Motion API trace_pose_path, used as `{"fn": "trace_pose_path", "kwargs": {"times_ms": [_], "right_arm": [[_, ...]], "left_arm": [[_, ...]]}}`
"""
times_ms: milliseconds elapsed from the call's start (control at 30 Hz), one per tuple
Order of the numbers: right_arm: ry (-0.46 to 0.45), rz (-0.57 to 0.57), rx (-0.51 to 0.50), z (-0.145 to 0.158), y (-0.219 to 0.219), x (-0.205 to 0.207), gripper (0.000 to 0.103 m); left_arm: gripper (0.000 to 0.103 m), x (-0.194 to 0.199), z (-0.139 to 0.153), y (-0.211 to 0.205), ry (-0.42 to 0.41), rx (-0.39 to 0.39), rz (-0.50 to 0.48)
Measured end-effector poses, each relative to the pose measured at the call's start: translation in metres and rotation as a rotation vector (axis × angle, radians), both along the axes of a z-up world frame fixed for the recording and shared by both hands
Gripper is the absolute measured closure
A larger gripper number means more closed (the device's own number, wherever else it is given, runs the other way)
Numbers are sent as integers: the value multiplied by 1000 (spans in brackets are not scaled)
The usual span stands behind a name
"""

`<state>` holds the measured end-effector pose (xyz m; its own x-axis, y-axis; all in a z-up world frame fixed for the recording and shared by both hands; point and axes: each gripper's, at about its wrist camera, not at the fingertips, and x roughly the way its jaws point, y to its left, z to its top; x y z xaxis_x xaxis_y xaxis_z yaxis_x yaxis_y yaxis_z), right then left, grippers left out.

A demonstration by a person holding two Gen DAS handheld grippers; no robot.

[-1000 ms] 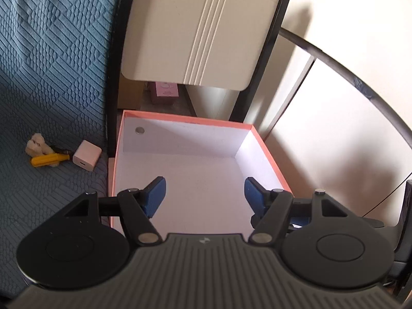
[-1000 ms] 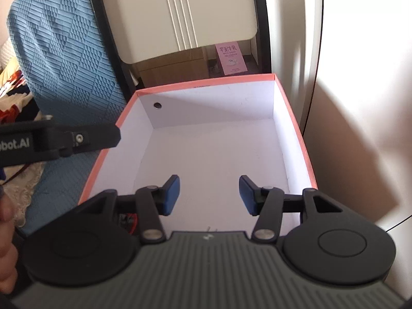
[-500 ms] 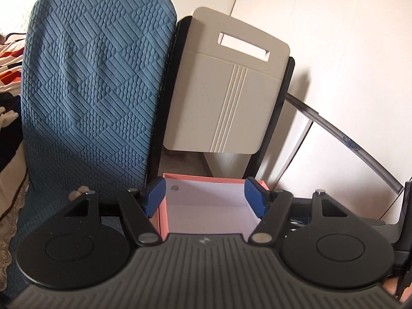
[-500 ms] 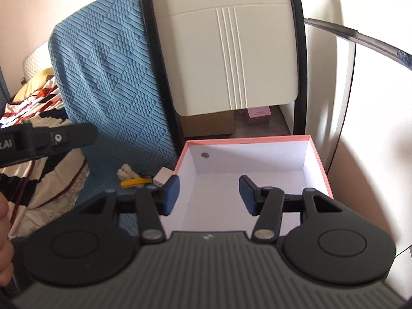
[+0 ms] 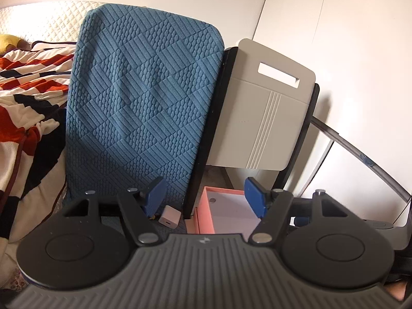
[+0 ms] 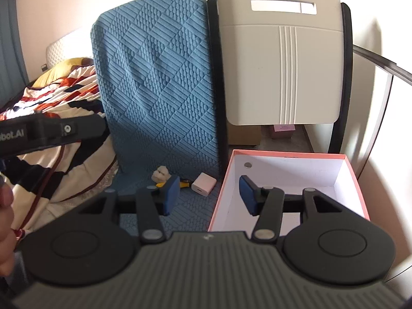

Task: Organize rigid objects
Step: 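Withdraw the left tool from the box back toward the cushion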

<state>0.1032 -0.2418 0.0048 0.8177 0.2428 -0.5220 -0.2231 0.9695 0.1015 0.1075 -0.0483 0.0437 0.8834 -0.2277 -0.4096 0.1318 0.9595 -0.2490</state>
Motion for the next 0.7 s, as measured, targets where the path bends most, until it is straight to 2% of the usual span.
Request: {"fn": "trace_pose_path", "kwargs": {"times_ms": [100,200,400,700], "right_arm": [[8,25,-5,-8,18,-3,49],[19,41,-6,-14,33,-5,49],[34,59,-17,-27,59,-8,49],[74,56,-25,-56,89,-12,49]], "left_arm": [[30,-6,-8,18,10,-25,12],[30,-11,-14,29,11,1,33],[30,-17,-29,50,25,4,38],[30,-23,-72,75,105,6,39]]}}
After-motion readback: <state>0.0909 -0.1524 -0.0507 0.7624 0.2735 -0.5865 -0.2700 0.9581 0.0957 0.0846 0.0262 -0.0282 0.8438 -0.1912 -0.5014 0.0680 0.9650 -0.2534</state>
